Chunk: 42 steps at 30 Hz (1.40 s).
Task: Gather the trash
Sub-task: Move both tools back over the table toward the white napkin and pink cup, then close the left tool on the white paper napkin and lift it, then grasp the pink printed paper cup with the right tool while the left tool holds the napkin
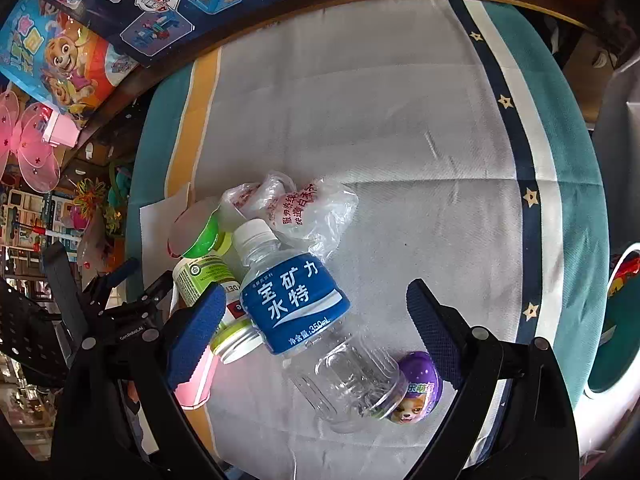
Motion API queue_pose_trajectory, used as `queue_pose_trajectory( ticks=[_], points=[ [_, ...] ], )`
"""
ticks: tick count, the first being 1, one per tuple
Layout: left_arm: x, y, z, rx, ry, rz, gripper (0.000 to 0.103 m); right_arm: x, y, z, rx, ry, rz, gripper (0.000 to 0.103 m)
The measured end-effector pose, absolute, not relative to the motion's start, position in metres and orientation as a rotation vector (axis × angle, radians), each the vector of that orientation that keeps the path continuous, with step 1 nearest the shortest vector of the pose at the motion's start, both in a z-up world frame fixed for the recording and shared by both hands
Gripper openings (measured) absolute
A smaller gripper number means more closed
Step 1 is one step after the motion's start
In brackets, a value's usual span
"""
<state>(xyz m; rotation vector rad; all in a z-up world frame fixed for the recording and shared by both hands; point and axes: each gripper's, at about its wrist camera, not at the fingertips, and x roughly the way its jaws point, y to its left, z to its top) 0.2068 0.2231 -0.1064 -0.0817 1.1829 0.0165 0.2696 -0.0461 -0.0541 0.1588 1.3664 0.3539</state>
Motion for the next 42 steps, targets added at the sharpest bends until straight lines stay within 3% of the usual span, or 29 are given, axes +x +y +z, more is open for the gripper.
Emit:
queue_pose_trajectory(
  ticks=[6, 9, 12, 14, 17, 26, 35, 42],
  points=[
    [0.205, 0.211, -0.110, -0.012, 1.116, 0.014, 0.099, 0.276, -0.045, -0.063, 0.169, 1.381, 0.349, 0.088],
    [0.202, 0.209, -0.108, -0.008, 1.084, 0.009, 0.088, 0.276, -0.046, -0.065, 0.168, 1.377, 0.351, 0.088],
    [0.197, 0.203, -0.101, -0.005, 1.060, 0.003, 0.055, 0.276, -0.045, -0.065, 0.170, 1.377, 0.357, 0.088],
    [0.197, 0.202, -0.098, -0.016, 1.058, 0.008, 0.020, 0.275, -0.044, -0.063, 0.171, 1.371, 0.362, 0.088],
    [0.193, 0.207, -0.097, -0.090, 1.074, -0.003, 0.006, 0.271, -0.040, -0.058, 0.165, 1.359, 0.382, 0.088],
    [0.139, 0.217, -0.093, -0.206, 1.133, -0.092, 0.004, 0.249, -0.014, -0.040, 0.130, 1.331, 0.485, 0.088],
    [0.096, 0.229, -0.062, -0.252, 1.058, -0.071, 0.004, 0.206, 0.016, -0.035, 0.132, 1.365, 0.608, 0.088],
    [0.079, 0.224, -0.066, -0.251, 1.069, -0.075, 0.004, 0.180, 0.034, -0.077, 0.164, 1.494, 0.623, 0.088]
  ],
)
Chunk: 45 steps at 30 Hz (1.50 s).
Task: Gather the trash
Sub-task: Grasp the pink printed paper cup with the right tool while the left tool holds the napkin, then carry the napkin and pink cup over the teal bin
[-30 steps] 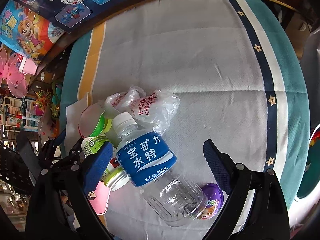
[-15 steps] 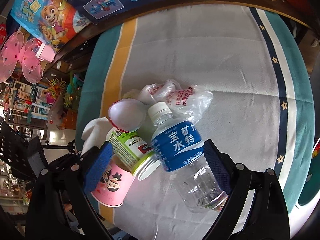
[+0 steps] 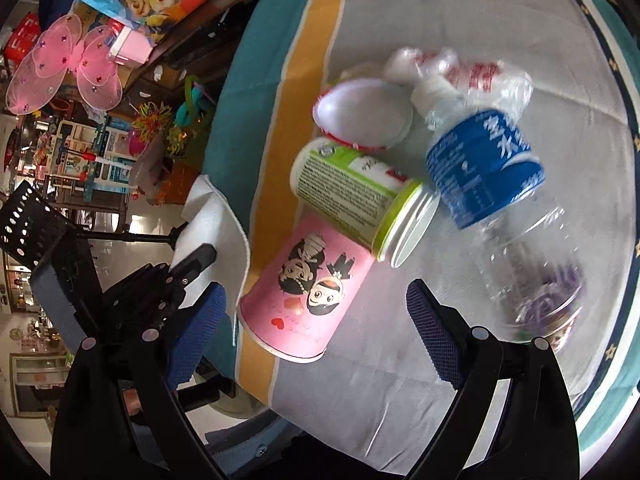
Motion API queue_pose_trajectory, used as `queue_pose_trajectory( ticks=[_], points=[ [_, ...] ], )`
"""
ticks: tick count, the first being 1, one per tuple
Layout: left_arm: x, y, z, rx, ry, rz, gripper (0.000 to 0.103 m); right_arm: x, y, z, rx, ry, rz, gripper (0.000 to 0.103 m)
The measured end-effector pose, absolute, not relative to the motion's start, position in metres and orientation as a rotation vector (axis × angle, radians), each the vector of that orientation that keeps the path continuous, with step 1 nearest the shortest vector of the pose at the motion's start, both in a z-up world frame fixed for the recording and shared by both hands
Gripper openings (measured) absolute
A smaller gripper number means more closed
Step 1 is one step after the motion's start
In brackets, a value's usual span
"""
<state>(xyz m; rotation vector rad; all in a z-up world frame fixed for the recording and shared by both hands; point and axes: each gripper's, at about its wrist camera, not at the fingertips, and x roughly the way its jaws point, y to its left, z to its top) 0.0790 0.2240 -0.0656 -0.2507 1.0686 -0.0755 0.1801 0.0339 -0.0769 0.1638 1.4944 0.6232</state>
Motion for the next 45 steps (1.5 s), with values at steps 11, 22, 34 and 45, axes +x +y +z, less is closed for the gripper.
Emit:
queue_pose_trajectory(
  ticks=[11, 22, 34, 45],
  points=[
    [0.050, 0.238, -0.057, -0.263, 1.064, -0.024, 0.004, 0.172, 0.054, -0.106, 0.252, 1.484, 0.677, 0.069],
    [0.049, 0.204, -0.037, -0.231, 1.014, -0.081, 0.004, 0.157, 0.002, -0.061, 0.247, 1.373, 0.650, 0.060],
    [0.068, 0.127, -0.002, -0.142, 0.953, -0.194, 0.005, 0.160, -0.120, -0.012, 0.392, 1.205, 0.543, 0.060],
    [0.114, 0.000, 0.019, -0.010, 0.945, -0.380, 0.005, 0.160, -0.261, -0.001, 0.564, 1.085, 0.363, 0.060]
  ],
)
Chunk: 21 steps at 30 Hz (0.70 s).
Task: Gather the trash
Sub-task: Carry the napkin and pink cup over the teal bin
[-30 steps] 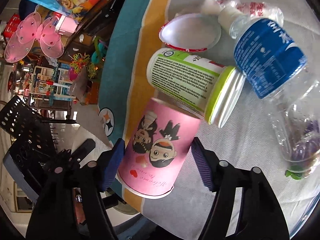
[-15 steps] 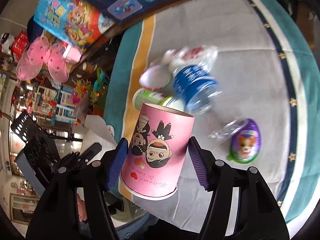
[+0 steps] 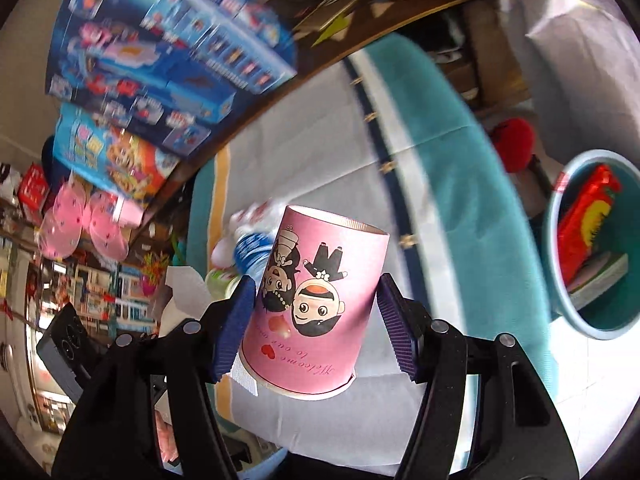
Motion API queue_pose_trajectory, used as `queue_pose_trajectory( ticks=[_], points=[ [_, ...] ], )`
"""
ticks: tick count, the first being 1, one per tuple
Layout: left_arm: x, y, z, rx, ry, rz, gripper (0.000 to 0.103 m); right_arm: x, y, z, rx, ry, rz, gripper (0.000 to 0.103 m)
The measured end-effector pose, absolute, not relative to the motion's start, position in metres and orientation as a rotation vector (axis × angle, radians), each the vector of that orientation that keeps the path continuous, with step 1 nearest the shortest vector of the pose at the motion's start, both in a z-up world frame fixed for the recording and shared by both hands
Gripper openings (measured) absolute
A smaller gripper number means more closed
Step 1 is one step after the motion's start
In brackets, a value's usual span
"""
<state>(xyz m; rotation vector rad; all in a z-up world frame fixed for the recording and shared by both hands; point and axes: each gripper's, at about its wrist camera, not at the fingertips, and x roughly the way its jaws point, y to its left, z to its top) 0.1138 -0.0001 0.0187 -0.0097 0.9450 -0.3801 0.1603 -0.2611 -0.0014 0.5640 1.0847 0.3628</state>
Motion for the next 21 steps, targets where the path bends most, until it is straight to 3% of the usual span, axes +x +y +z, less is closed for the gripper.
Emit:
queue_pose_trajectory(
  ticks=[12, 21],
  points=[
    [0.154, -0.180, 0.006, 0.159, 0.989, -0.620, 0.005, 0.124, -0.450, -0.014, 0.760, 0.937, 0.075, 0.060],
    [0.167, -0.280, -0.031, 0.252, 1.074, -0.711, 0.005, 0.110, -0.526, -0.037, 0.851, 0.905, -0.019, 0.060]
  ],
)
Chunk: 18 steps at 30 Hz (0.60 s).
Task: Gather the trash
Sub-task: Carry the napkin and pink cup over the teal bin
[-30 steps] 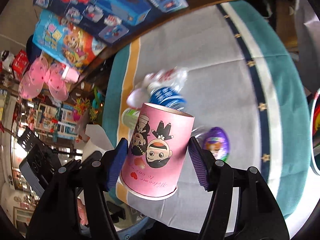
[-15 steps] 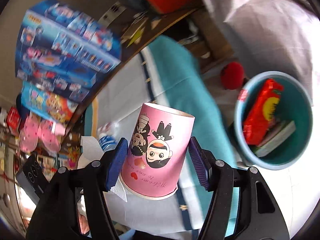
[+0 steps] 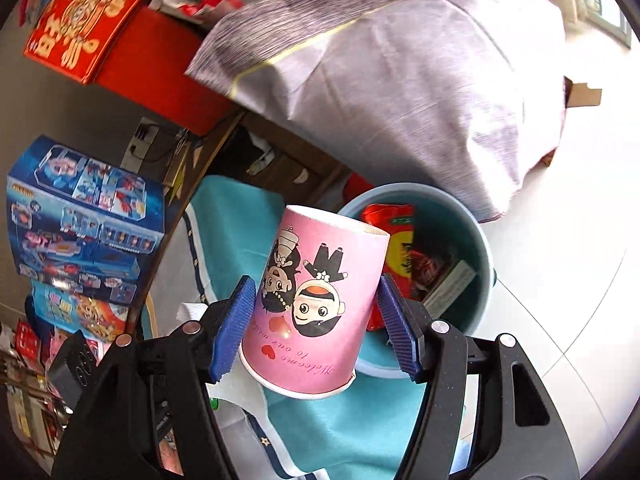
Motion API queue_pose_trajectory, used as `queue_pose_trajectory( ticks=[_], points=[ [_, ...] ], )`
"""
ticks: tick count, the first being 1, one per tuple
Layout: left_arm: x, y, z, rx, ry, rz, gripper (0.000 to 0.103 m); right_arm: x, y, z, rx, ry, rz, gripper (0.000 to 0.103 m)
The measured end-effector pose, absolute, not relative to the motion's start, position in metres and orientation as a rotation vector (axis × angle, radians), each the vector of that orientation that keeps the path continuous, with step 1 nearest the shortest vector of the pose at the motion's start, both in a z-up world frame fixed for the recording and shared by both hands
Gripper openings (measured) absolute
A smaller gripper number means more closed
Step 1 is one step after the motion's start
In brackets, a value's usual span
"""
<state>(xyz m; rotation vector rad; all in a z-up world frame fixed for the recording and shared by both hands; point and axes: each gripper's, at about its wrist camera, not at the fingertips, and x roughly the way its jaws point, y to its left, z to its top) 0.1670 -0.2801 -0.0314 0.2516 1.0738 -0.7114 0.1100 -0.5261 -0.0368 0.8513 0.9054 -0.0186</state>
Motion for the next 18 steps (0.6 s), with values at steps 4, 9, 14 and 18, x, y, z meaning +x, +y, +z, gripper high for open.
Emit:
queue_pose_trajectory(
  ticks=[4, 9, 14, 18],
  points=[
    [0.171, -0.311, -0.047, 0.276, 1.108, -0.726, 0.005, 0.107, -0.547, -0.046, 0.868, 0.903, -0.033, 0.061],
    [0.174, -0.339, -0.057, 0.300, 1.127, -0.751, 0.006, 0.106, -0.564, -0.051, 0.882, 0.904, -0.051, 0.061],
    [0.178, -0.357, -0.069, 0.302, 1.145, -0.755, 0.035, 0.106, -0.574, -0.052, 0.879, 0.898, -0.068, 0.061],
    [0.179, -0.361, -0.073, 0.303, 1.133, -0.749, 0.072, 0.108, -0.576, -0.053, 0.876, 0.903, -0.073, 0.061]
  ],
)
